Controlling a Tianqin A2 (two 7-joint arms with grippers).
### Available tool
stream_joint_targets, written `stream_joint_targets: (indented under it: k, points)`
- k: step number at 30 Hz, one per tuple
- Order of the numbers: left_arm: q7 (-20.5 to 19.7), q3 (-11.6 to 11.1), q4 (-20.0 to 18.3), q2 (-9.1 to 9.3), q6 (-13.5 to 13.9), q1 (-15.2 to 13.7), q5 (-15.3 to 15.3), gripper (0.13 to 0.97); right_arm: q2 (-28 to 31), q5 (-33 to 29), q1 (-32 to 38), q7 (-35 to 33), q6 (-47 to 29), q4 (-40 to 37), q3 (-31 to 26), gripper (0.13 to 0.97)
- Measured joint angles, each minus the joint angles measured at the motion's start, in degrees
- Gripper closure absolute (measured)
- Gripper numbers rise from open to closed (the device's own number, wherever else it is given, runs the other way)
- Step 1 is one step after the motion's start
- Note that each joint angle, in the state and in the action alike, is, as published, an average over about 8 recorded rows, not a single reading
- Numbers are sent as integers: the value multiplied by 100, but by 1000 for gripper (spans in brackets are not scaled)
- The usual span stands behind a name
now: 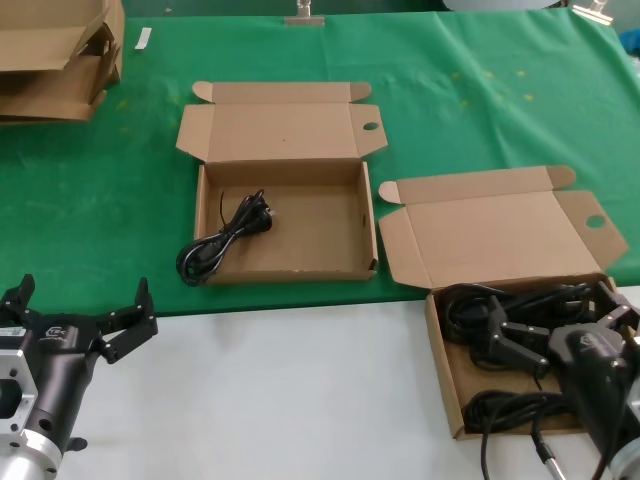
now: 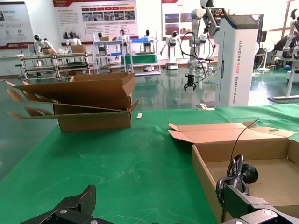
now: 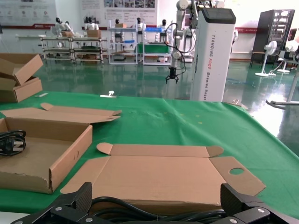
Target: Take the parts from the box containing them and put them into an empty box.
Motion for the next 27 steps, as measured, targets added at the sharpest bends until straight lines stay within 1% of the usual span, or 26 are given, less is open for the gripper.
stream_joint_targets:
  k: [27]
  points:
    - [0,0,0,0,0,0,0,132,0,0,0,0,0,0,0,129]
